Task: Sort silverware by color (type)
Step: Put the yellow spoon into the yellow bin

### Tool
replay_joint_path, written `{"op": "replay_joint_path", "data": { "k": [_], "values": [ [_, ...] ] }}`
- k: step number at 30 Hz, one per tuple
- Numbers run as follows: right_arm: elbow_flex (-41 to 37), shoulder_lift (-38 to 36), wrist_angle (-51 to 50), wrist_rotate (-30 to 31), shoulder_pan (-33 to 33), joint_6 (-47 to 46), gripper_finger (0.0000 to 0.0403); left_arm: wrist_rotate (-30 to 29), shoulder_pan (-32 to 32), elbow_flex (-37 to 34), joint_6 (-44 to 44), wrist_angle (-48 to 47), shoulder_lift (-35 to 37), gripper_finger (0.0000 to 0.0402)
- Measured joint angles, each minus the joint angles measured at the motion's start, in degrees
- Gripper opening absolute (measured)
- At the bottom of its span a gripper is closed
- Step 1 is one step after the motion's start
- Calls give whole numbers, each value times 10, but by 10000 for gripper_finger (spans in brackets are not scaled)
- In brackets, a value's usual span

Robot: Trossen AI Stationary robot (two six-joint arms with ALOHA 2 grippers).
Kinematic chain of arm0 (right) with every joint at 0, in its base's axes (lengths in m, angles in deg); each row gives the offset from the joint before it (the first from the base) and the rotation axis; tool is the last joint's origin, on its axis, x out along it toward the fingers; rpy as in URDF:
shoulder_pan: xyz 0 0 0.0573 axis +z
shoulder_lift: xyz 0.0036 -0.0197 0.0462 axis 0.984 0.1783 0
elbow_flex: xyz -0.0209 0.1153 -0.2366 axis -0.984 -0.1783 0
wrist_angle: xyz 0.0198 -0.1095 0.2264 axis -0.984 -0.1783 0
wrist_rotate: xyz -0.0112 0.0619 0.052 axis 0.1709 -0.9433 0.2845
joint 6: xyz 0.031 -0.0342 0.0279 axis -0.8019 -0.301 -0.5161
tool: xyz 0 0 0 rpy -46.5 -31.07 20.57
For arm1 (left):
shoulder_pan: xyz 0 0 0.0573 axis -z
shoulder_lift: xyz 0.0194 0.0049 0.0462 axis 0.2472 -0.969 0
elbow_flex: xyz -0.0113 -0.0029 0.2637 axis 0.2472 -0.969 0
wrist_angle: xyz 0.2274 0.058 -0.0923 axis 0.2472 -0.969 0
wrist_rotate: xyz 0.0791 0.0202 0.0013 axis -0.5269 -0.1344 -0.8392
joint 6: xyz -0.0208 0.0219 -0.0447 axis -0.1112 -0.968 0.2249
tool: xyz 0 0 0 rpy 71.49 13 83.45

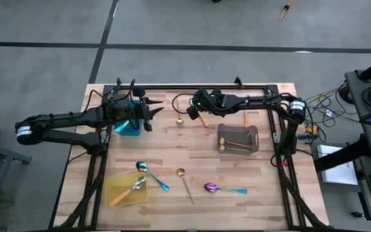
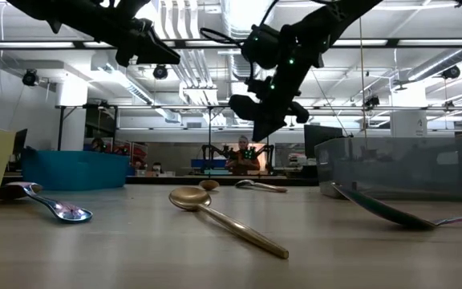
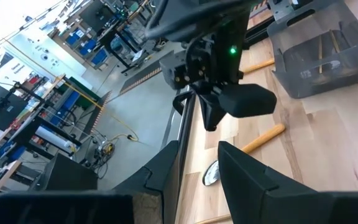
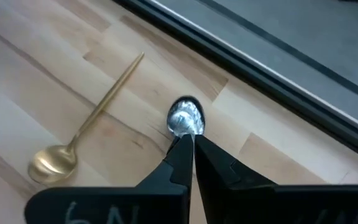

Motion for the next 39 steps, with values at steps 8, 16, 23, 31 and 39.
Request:
{"op": "replay_joint_path", "data": {
  "k": [8,16,23,31,39],
  "values": [
    [0,6,2,1,-2,-12,9,-2,0,0,0,1,0,93],
    [0,9,8,2,-8,-23,40,-2,0,0,0,1,0,93],
    [0,30,11,2,-14,-22,143,-2,0,0,0,1,0,93],
    [0,48,4,-21,-24,-22,202,-1,0,0,0,1,-5,93],
    [0,50,2,-94,-42,-38,203,-1,0,0,-12,25,-49,93]
  ]
}}
